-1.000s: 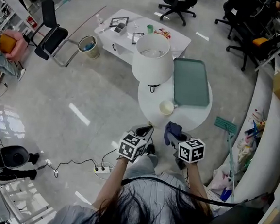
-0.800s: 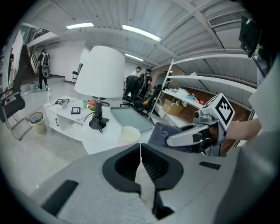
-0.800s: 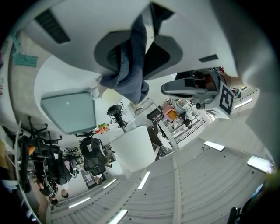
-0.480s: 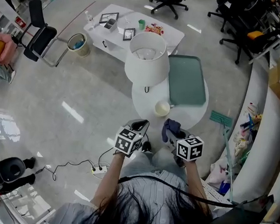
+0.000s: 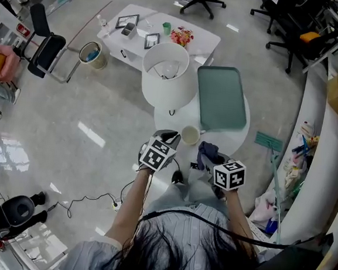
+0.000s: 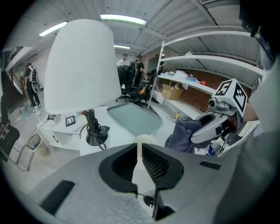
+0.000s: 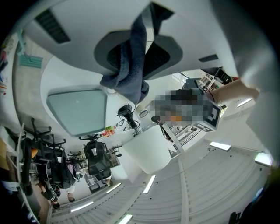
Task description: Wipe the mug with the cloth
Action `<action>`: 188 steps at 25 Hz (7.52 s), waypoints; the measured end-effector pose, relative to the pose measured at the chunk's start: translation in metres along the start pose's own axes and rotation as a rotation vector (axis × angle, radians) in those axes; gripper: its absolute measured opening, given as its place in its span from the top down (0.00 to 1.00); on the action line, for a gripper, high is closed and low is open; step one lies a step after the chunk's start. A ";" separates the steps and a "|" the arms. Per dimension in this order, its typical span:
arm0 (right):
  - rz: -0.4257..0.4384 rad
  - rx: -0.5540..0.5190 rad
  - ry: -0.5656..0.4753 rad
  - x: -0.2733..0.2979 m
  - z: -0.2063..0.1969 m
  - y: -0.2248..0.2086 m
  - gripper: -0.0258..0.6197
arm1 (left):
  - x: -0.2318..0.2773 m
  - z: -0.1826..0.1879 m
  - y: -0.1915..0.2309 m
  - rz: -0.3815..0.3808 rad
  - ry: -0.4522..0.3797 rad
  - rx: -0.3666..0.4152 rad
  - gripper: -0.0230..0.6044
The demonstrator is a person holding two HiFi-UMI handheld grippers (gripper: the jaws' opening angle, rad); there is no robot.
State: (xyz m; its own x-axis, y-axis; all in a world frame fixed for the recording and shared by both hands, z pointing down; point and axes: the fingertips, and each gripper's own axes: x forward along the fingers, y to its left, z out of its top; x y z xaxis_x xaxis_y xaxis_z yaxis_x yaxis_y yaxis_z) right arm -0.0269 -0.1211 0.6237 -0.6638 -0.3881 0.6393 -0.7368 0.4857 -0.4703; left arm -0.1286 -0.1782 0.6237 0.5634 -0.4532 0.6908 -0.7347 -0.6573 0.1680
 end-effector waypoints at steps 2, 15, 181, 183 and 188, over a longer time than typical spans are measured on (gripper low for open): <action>0.007 -0.011 0.013 0.003 0.002 -0.005 0.84 | 0.010 0.004 0.003 -0.005 0.033 0.038 0.93; -0.001 -0.043 0.086 0.027 0.014 -0.045 0.84 | 0.078 0.000 0.013 -0.059 0.285 0.313 0.93; 0.068 0.160 0.107 0.063 -0.012 -0.040 0.84 | 0.108 0.017 0.016 -0.085 0.392 0.328 0.90; 0.068 0.162 0.106 0.062 -0.013 -0.039 0.84 | 0.114 0.016 0.015 -0.082 0.408 0.383 0.90; 0.067 0.161 0.108 0.065 -0.011 -0.038 0.84 | 0.122 0.006 0.023 -0.062 0.454 0.382 0.90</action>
State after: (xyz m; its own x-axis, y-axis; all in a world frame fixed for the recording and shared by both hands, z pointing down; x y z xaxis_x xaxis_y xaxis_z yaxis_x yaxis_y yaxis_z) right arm -0.0404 -0.1561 0.6895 -0.7009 -0.2688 0.6607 -0.7082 0.3724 -0.5998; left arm -0.0742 -0.2520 0.7077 0.3215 -0.1597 0.9334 -0.4699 -0.8826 0.0109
